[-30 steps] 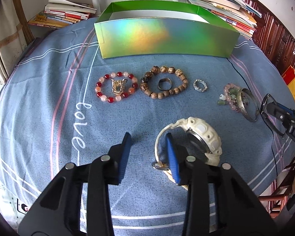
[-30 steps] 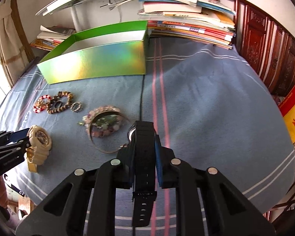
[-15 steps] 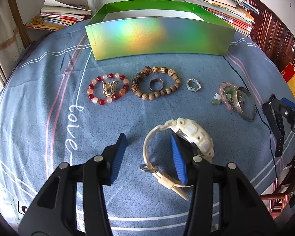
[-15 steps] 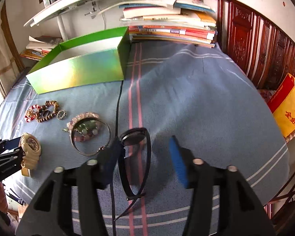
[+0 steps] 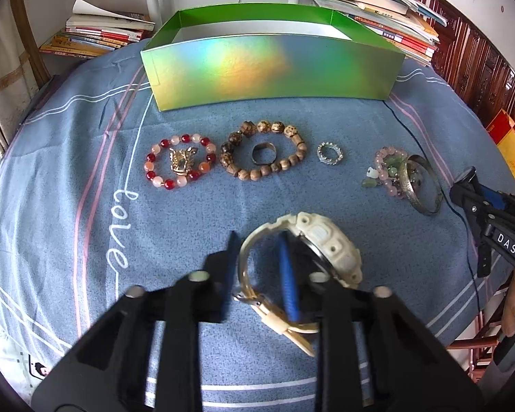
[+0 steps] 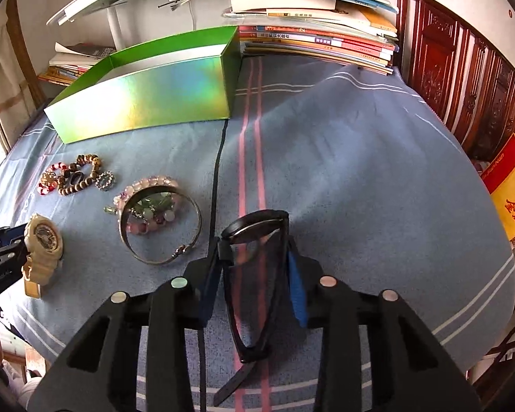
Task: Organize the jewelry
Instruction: 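Close the left tool on the white watch strap while the right tool lifts the sunglasses, then carry both items over the green box and open both tools to drop them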
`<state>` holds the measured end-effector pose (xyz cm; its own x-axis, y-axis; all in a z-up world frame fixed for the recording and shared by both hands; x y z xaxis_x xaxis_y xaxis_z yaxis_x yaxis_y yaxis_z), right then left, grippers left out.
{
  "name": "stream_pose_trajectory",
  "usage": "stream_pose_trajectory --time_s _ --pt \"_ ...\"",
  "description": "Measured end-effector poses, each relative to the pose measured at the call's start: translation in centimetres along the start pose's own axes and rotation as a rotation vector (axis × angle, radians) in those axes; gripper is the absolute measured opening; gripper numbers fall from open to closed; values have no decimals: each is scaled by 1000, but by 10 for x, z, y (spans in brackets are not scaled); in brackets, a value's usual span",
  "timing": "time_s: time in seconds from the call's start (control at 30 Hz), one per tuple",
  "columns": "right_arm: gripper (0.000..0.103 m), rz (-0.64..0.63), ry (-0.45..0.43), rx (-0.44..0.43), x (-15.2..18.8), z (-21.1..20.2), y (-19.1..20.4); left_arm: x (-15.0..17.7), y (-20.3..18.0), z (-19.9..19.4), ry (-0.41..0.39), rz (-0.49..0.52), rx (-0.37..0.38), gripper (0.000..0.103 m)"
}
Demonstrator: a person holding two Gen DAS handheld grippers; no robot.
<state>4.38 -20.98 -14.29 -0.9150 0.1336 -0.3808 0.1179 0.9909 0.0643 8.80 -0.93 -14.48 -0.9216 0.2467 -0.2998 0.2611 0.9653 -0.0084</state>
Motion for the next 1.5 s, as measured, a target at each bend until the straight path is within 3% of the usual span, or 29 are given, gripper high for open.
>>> stream_pose_trajectory --time_s 0.13,0.4,0.67,0.87,1.03,1.2,1.4,1.5 --pt "35 -6 -17 -3 0 -7 1 -1 3 -2 0 -11 41 8" --pt "35 -16 -54 -12 -4 -22 8 0 2 -13 -28 -6 49 8" --pt "34 -61 -105 -34 -21 -40 27 -6 4 -43 -115 7 20 8" --pt "34 -124 -225 -86 -73 -77 57 -48 20 -87 -250 5 -36 9" --pt "34 -142 -306 -115 -138 -91 84 -117 38 -98 -319 -34 -88 10" --pt "34 -122 -229 -125 -185 -48 95 -171 56 -63 -250 -87 -108 10" --pt "35 -93 -96 -118 -205 7 98 -190 62 -35 -190 -86 -74 14" --pt "45 -68 -97 -138 -202 7 94 -188 60 -41 -216 -84 -79 40"
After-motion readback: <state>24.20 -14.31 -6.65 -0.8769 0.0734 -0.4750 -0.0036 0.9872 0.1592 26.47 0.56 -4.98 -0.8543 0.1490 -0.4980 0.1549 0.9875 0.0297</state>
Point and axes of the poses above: each gripper's, at about its wrist camera, not at the fingertips, and z roughly the way its jaws point, y to its left, x to its underside, the point moved 5 cm from there along z, roughly the way its jaws point, and after that the axes turned 15 degrees about y, right-handed, at the moved point
